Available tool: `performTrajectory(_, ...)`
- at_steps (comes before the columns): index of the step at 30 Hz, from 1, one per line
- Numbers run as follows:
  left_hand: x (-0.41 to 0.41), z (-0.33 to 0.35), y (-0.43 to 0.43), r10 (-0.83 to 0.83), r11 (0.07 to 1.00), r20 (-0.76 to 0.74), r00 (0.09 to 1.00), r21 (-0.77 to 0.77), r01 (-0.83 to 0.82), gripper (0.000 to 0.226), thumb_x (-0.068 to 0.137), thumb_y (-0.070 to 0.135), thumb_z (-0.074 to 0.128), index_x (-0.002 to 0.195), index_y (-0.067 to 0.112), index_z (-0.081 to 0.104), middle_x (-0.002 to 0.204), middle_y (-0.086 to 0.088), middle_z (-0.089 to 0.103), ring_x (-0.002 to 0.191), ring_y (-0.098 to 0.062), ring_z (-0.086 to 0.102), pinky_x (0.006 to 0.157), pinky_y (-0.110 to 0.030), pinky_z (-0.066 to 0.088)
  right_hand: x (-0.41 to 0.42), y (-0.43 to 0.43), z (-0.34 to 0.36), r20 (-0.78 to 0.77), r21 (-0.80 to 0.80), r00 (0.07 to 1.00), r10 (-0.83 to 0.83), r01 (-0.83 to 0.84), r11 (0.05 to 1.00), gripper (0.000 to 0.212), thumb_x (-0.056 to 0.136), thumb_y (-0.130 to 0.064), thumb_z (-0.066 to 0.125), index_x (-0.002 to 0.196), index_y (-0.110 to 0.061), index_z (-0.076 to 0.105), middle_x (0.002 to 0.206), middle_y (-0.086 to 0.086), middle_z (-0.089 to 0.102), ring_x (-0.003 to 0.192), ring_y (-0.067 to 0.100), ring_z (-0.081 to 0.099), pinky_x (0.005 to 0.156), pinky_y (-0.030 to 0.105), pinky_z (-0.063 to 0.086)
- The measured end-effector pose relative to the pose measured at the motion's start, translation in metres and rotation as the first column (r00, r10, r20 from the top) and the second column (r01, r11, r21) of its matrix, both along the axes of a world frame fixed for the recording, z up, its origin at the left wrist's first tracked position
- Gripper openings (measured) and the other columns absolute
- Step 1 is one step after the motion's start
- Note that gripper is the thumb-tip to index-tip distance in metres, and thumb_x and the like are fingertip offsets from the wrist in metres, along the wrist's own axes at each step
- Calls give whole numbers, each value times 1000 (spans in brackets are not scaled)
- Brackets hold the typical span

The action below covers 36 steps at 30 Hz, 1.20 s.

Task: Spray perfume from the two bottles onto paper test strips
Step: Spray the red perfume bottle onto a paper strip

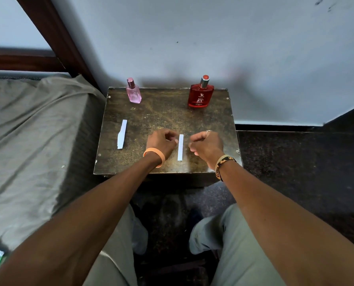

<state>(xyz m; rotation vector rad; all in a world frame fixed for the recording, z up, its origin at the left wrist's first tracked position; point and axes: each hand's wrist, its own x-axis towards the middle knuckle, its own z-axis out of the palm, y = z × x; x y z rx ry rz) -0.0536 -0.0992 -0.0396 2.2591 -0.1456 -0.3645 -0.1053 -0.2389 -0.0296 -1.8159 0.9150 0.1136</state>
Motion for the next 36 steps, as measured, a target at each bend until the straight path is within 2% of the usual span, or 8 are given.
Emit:
performTrajectory(3,10,24,10,6,1000,49,999,-5,-6,15,80,11,71,95,14,73,89,0,72,82,-12,65,83,-26,54,0,-13,20,23,-27,998,-53,53,998,25,78,4,76,79,-20,69,87,3,74,81,17,72,78,36,62)
performTrajectory(9,42,67,-1,-38,999,133,990,24,35,24,80,17,72,104,13,70,94,-2,72,85,-14,65,86,-26,52,20,-39,62,113,-125,993,-31,45,991,20,79,-7,78,88,-22,68,81,2,74,72,13,72,68,30,61)
performTrajectory(13,56,68,-26,-55,998,152,987,30,51,26,79,19,73,104,15,70,91,0,71,88,-16,66,88,-29,52,43,-51,55,125,-210,991,-42,68,975,30,72,-11,80,92,-26,63,97,2,72,89,20,70,84,37,59)
performTrajectory(17,75,52,-50,-41,998,142,989,48,35,39,78,22,74,115,14,65,104,-1,69,98,-19,63,92,-31,50,60,-60,43,86,-278,996,-9,33,960,57,78,-10,78,130,-17,56,125,2,62,113,21,60,91,29,50)
performTrajectory(20,92,39,-65,-54,995,112,992,91,44,53,78,21,75,127,12,57,123,-5,64,115,-23,58,100,-33,45,76,-66,32,90,-265,996,23,2,964,68,80,-8,76,141,-18,48,138,1,56,122,20,55,91,28,49)
performTrajectory(25,111,23,-81,-80,995,57,995,65,76,66,79,14,74,139,14,46,137,-7,55,127,-24,51,107,-40,41,103,-69,21,144,-347,981,127,-71,935,58,80,-13,78,133,-22,55,119,-4,63,112,20,60,94,36,51)
performTrajectory(30,119,19,-90,-46,998,76,996,-38,49,44,79,6,69,121,16,63,117,-2,68,108,-19,63,98,-35,49,123,-68,14,199,-307,969,145,-79,949,46,84,-9,75,127,-17,62,116,0,67,102,14,60,85,24,47)
performTrajectory(36,112,23,-91,18,995,66,998,-98,-11,32,83,5,67,113,17,69,110,-2,71,103,-15,64,88,-18,44,106,-65,14,186,-313,975,120,-56,948,32,83,-14,78,111,-22,64,107,-3,68,99,15,63,93,34,53)
